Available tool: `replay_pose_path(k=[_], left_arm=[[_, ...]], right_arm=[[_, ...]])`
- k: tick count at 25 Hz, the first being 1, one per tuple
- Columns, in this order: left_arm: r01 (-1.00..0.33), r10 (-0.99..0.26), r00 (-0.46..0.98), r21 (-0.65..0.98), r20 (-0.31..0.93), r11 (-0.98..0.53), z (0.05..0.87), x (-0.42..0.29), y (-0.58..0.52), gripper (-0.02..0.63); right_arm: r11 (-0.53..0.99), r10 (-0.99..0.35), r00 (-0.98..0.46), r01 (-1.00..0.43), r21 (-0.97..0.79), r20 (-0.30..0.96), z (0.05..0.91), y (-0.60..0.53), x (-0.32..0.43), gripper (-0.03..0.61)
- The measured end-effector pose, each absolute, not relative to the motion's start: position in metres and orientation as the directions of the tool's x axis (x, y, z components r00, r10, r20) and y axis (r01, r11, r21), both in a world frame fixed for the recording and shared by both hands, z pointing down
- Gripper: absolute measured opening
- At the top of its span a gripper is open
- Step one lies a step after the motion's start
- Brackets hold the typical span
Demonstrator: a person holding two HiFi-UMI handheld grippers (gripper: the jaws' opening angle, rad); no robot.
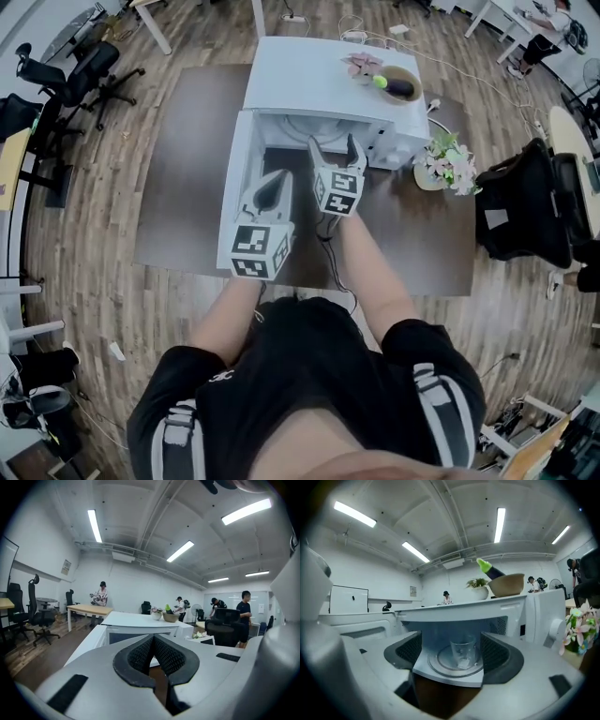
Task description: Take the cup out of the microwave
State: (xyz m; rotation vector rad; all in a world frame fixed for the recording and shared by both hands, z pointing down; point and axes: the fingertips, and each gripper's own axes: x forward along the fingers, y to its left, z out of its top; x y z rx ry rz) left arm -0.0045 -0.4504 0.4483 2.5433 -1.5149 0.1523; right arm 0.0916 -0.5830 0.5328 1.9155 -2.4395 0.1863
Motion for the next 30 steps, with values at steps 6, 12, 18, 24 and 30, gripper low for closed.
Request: replay_pose_path(k=[6, 12, 18, 24, 30], left_arm=[[-0.893, -0.864, 0.450, 0.081, 0.227, -0.443, 0.467, -0.004, -0.462, 0.002], [-0.908, -0.870, 0.415, 0.063, 0.265, -0.414, 0.483, -0.008, -0.471, 0.002], [-0.917, -0.874, 0.393, 0.048, 0.285, -0.397, 0.490, -0.014, -0.474, 0.002], [-0.921, -0.878, 0.382, 0.041, 0.289, -0.387, 0.490, -0.018, -0.473, 0.002], [-0.919, -0.879, 0.387, 0.038, 0.279, -0.392, 0.486, -0.019, -0.471, 0.002]], right_arm=[[0.225, -0.956, -0.229, -0.974, -0.043, 0.184, 0.588, -0.643, 0.097, 0.371], [0.242, -0.940, -0.246, -0.969, -0.047, 0.235, 0.619, -0.686, 0.098, 0.379], [0.228, -0.927, -0.244, -0.970, -0.088, 0.284, 0.629, -0.711, 0.096, 0.379], [0.221, -0.913, -0.234, -0.972, -0.077, 0.333, 0.640, -0.723, 0.093, 0.374], [0.273, -0.907, -0.284, -0.959, -0.079, 0.312, 0.638, -0.704, 0.087, 0.371]])
